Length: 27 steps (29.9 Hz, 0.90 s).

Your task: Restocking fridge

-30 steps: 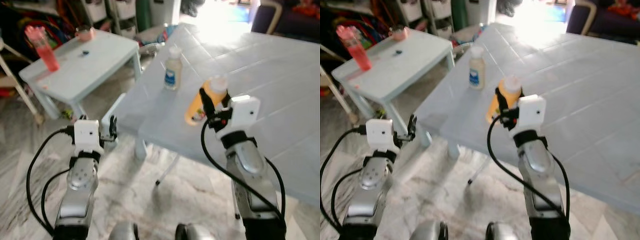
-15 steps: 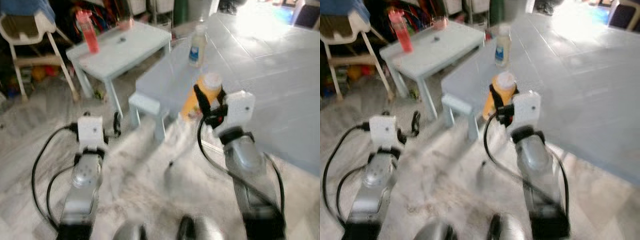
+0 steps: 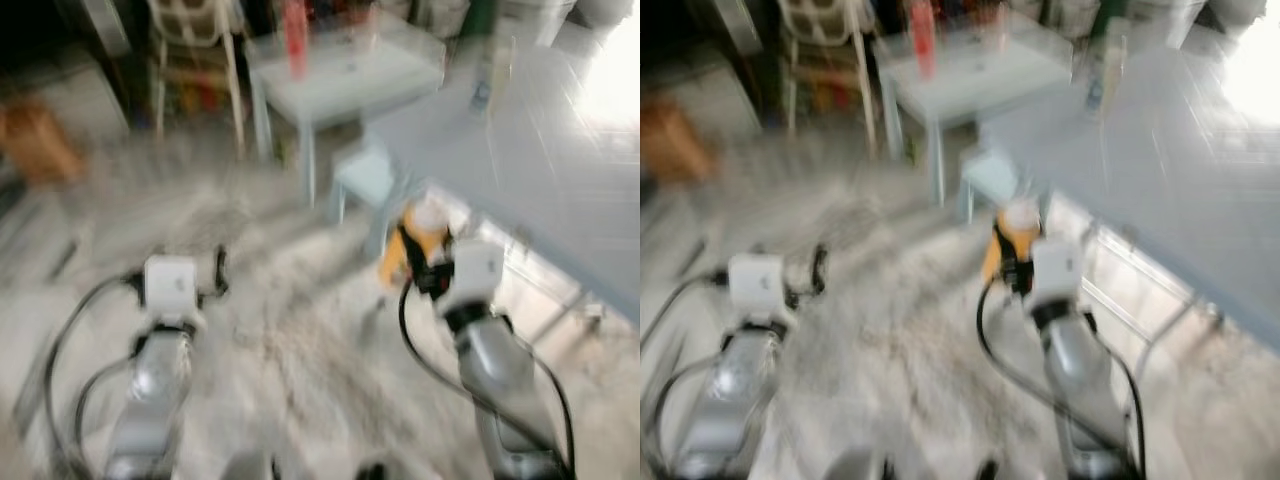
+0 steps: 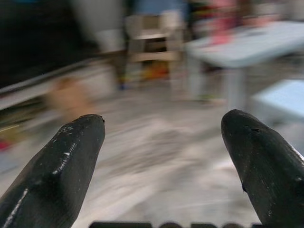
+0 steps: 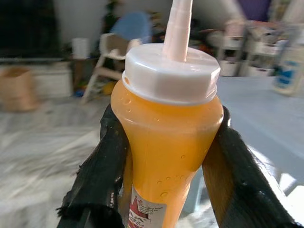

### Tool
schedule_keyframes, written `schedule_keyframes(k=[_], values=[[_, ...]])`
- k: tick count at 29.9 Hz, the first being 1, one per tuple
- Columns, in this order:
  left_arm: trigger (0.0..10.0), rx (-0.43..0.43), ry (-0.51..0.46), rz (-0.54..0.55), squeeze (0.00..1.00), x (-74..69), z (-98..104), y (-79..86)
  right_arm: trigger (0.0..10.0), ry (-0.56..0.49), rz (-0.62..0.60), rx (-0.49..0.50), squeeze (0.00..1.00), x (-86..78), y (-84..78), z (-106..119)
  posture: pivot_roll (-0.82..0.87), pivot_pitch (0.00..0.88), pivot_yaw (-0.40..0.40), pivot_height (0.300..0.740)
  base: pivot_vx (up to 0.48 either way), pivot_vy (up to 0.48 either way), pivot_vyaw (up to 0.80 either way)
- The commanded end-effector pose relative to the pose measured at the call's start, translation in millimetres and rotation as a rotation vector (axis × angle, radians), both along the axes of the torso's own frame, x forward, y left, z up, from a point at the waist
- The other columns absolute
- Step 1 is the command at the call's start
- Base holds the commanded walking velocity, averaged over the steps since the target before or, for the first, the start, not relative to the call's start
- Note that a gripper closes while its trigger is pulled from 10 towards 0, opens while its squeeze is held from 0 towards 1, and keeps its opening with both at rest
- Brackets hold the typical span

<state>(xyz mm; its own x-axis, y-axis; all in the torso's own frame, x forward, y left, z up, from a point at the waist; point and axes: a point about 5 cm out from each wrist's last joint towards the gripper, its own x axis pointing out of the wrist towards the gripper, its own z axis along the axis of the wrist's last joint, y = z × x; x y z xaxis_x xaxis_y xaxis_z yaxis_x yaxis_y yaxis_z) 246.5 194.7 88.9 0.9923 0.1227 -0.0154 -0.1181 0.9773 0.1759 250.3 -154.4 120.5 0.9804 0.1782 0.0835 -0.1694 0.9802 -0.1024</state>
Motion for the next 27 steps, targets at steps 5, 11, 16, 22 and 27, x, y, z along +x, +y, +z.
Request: schedule_keyframes(k=[5,11,16,22,27], values=[[10.0,0.01,0.032,0.031,0.0,-15.1,-10.8,9.1,10.0,0.003,-0.049,-0.028,0.0,-7.7,-14.3,-6.4,0.04,0.017,0.049,0.74,0.0,0.0,0.8],[10.0,-0.015,0.039,0.063,0.0,-9.7,-15.4,9.2,10.0,-0.008,-0.041,0.036,0.0,3.3,-2.8,-4.0,0.03,0.007,0.046,0.74,0.0,0.0,0.8],[10.0,-0.033,0.033,0.069,0.0,-5.0,-17.0,4.7,10.0,0.016,-0.036,0.062,0.0,5.3,3.3,-10.9,0.04,0.002,0.031,0.74,0.0,0.0,0.8],[10.0,-0.033,0.006,0.057,0.0,-0.9,-11.7,-0.1,3.7,-0.009,-0.003,0.064,0.0,10.8,9.3,-6.1,0.05,0.0,0.026,0.74,0.0,0.0,0.7],[10.0,-0.033,-0.001,0.057,0.0,-0.3,-11.0,-1.5,0.0,-0.027,0.0,0.069,0.0,15.6,7.9,-2.8,0.05,0.0,0.026,0.74,0.0,0.0,0.63]])
